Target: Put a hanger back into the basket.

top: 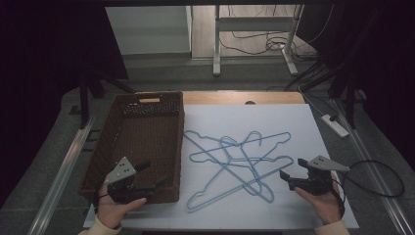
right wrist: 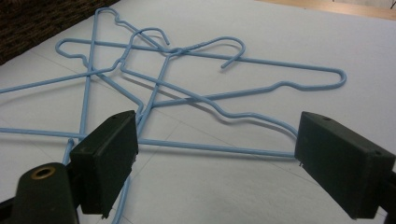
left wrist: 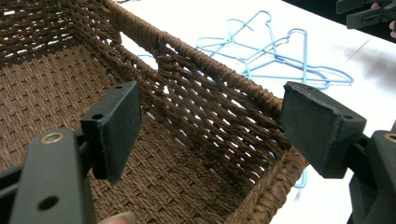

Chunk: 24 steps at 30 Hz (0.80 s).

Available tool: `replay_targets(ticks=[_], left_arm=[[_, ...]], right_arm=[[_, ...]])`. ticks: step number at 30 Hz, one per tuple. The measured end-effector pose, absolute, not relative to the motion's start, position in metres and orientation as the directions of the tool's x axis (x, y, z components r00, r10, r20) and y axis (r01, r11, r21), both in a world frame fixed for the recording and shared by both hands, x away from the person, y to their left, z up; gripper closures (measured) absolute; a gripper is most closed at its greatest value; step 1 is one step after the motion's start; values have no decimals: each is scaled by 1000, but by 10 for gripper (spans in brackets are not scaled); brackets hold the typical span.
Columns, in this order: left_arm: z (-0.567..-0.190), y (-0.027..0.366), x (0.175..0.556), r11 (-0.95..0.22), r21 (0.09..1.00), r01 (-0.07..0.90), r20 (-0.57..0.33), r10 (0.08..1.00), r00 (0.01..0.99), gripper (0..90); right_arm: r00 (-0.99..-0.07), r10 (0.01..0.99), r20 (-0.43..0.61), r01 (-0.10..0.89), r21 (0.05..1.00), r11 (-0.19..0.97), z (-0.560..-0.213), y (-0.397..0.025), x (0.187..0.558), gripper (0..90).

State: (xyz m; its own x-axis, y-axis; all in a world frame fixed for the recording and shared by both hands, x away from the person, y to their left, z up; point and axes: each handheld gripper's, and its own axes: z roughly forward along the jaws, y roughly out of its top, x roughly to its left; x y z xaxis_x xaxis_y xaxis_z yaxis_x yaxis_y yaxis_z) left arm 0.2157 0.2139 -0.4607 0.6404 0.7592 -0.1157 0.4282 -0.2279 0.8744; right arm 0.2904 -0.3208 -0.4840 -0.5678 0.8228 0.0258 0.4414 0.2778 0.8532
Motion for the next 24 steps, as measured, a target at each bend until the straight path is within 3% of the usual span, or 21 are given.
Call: replay_targets(ticks=[24], left_arm=[[-462, 212, 212, -235, 874, 426, -109, 759, 642, 221]], right_arm=[[-567, 824, -10, 470, 818, 333, -475, -311, 296, 174]])
